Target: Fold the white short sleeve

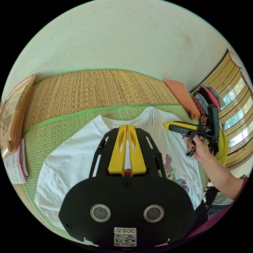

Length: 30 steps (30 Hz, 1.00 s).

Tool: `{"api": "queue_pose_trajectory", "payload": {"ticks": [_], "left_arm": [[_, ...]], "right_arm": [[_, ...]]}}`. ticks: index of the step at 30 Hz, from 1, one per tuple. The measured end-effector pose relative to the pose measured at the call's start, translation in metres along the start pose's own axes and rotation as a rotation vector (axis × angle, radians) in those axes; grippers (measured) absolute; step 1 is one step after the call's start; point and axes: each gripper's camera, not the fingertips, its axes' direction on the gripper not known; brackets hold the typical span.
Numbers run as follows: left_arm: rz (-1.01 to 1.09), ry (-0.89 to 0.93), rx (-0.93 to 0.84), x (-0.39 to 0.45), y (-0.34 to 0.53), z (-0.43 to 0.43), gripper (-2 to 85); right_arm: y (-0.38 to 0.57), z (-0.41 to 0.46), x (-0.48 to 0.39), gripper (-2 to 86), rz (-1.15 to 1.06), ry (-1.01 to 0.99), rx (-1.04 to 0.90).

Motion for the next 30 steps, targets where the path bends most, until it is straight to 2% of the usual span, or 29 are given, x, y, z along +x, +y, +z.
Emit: {"api": "queue_pose_trajectory", "payload": {"ticks": [6, 13, 17, 20, 24, 26, 28, 30], "left_arm": [[0.014, -0.062, 0.012, 0.005, -0.001, 0.002, 0.1], [0.008, -0.085, 0.008, 0.001, -0.002, -0.002, 0.0], [0.013, -0.008, 0.080, -0.004, 0.028, -0.037, 0.0], [0.015, 0.013, 0.116, -0.019, 0.079, -0.079, 0.0], [-0.069, -0.137, 0.107, -0.057, 0.165, -0.129, 0.1], [-0.138, -0.168, 0.056, -0.076, 0.189, -0.134, 0.0], [-0.207, -0.201, -0.014, -0.092, 0.208, -0.133, 0.0], [-0.331, -0.137, 0.060, -0.108, 0.234, -0.159, 0.0]], "right_arm": [[-0.008, -0.011, -0.030, -0.2, -0.091, -0.058, 0.085], [-0.045, 0.038, -0.050, -0.4, -0.069, 0.014, -0.004], [-0.034, 0.022, -0.045, -0.4, -0.056, -0.051, 0.029], [0.011, -0.026, -0.031, -0.4, -0.083, -0.114, 0.116], [0.114, -0.089, 0.021, -0.3, 0.028, 0.000, 0.129], [0.153, -0.095, 0.042, -0.1, 0.090, 0.040, 0.087], [0.184, -0.081, 0.061, 0.0, 0.154, 0.142, -0.034], [0.197, -0.087, 0.069, 0.0, 0.177, 0.081, 0.031]]}}
